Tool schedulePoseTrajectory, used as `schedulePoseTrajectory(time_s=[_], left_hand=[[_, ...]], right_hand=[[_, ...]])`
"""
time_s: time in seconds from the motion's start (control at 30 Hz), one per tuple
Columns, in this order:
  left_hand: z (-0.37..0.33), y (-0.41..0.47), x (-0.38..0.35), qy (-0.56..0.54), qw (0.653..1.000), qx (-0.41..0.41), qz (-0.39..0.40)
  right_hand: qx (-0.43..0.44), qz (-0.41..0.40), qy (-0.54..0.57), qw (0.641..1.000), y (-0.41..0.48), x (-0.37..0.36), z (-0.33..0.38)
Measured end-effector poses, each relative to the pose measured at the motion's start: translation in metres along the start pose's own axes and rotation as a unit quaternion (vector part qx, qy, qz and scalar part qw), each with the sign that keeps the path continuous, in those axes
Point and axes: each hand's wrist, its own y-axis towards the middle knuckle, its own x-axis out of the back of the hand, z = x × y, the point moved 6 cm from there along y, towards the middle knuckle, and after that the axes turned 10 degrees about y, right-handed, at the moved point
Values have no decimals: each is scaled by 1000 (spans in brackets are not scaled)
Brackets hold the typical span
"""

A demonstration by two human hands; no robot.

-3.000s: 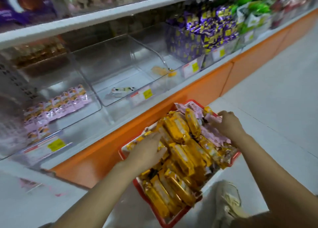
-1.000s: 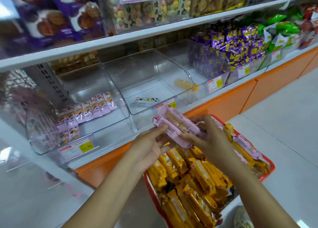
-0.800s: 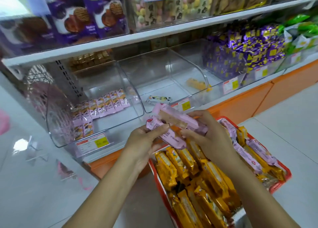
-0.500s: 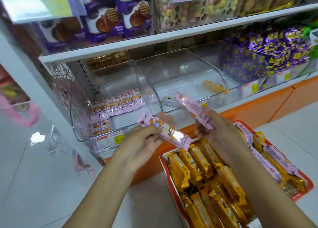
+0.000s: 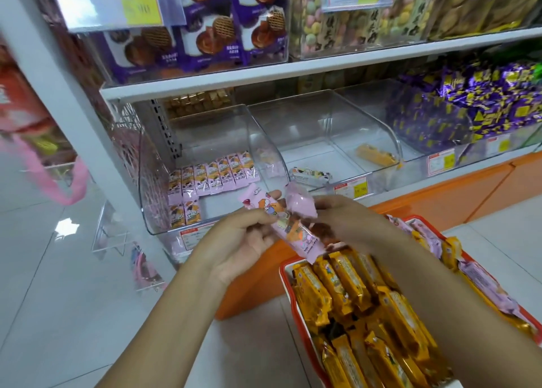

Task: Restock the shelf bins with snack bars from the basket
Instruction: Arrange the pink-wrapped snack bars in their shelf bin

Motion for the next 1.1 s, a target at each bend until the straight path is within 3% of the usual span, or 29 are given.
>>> schedulePoseTrajectory(time_s=[0.1, 0.17, 0.27, 0.37, 0.43, 0.53, 0.63, 0.9, 1.1], left_hand=[[-3, 11, 2, 18, 999, -5, -32], [-3, 19, 7, 9, 999, 16, -34], [-5, 26, 19, -9, 999, 27, -36], [-5, 25, 20, -28, 999, 36, -21], [-5, 23, 20, -33, 999, 37, -11], [-5, 21, 23, -34, 999, 40, -3], [-7, 20, 27, -32, 999, 34, -1], [-40, 4, 47, -81, 995, -57, -3], [-55, -2, 68, -92, 989, -99, -66]], right_hand=[[-13, 8, -194, 981, 16, -8, 24], [-36, 22, -243, 969, 28, -10, 32], [-49, 17, -247, 968, 36, -11, 35], [2, -24, -265, 964, 41, -6, 44], [4, -36, -198, 979, 40, -4, 46], [6, -16, -124, 992, 34, -10, 50], [18, 4, -158, 987, 33, -16, 55], [212, -35, -208, 954, 34, -31, 79], [245, 18, -174, 954, 42, -58, 82]])
